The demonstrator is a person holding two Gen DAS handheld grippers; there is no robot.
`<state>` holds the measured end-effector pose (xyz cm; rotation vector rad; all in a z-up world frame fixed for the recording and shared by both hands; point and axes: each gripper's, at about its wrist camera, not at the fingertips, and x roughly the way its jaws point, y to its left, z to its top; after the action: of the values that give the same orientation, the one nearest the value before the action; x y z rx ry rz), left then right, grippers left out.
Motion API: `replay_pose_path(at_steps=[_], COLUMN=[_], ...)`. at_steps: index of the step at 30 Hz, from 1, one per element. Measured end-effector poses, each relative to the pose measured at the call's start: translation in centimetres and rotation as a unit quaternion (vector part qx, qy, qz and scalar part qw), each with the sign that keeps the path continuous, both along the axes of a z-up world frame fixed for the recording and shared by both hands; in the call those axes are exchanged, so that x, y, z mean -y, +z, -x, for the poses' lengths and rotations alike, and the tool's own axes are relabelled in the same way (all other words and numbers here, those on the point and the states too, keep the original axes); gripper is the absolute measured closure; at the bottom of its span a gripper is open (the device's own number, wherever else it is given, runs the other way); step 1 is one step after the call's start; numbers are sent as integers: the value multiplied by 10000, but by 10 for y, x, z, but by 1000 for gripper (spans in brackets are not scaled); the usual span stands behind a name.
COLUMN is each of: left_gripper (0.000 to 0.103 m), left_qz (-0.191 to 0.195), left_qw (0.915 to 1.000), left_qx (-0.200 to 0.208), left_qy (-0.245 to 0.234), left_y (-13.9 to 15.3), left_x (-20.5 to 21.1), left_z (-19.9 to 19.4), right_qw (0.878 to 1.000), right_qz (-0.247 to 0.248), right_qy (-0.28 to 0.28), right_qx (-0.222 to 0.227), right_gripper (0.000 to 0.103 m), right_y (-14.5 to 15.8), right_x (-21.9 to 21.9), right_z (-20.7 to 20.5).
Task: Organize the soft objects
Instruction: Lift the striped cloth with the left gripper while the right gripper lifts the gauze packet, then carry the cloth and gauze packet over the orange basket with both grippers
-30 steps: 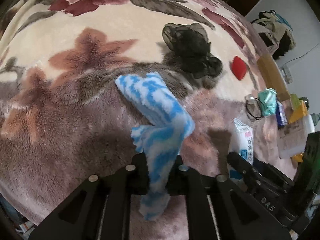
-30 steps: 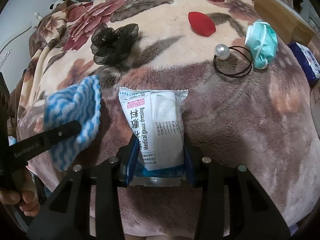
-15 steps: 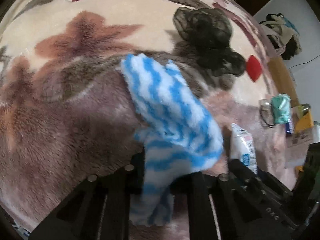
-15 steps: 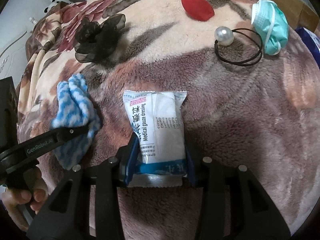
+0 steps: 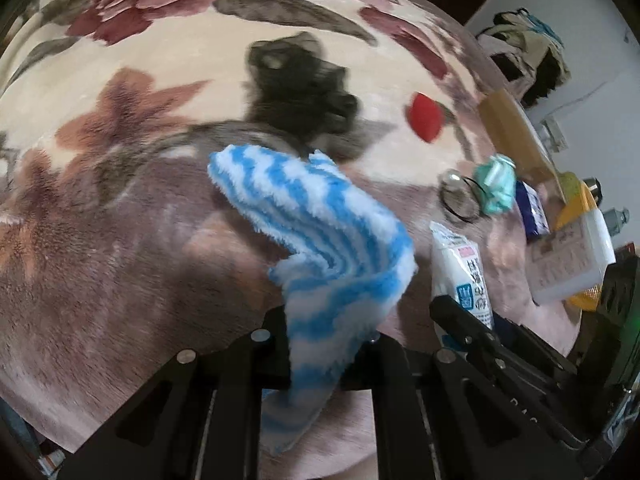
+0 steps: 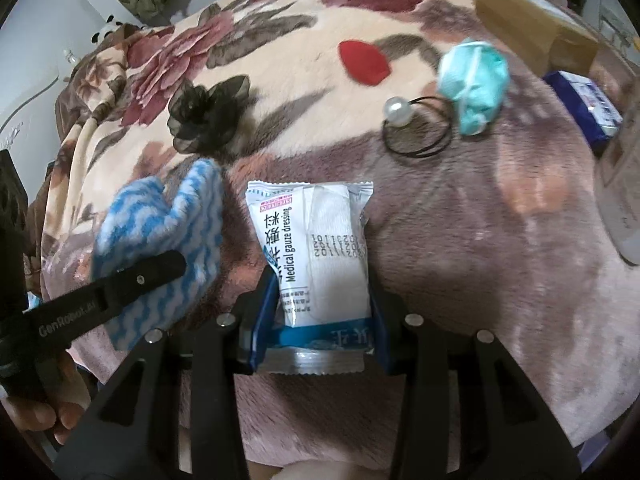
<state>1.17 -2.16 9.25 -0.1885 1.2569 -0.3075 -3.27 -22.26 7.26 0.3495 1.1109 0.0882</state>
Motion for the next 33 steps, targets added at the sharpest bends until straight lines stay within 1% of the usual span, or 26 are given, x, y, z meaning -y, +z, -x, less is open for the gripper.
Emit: replay_pose_path(at_steps=[12, 21, 27, 33], left_gripper=[92, 92, 92, 92], left_qz=[9, -60, -105, -88], left_qw=[9990, 9979, 9970, 9956], left_qx=[48, 115, 197, 365], left_qy=[-452, -638, -747, -856], left_y=[13, 23, 35, 56], left_x=[61, 90, 105, 124], left_z=[21, 29, 33, 36], right_qw=[9994, 9987, 9981, 9973], right_qz=[49, 75, 124, 136], right_qy=[-342, -473, -533, -575], right_qx=[88, 159, 284, 441], right_gripper=[61, 61, 61, 61], right_y=[15, 26, 42, 59], right_x=[43, 64, 79, 90], right_z=[25, 39, 46, 49])
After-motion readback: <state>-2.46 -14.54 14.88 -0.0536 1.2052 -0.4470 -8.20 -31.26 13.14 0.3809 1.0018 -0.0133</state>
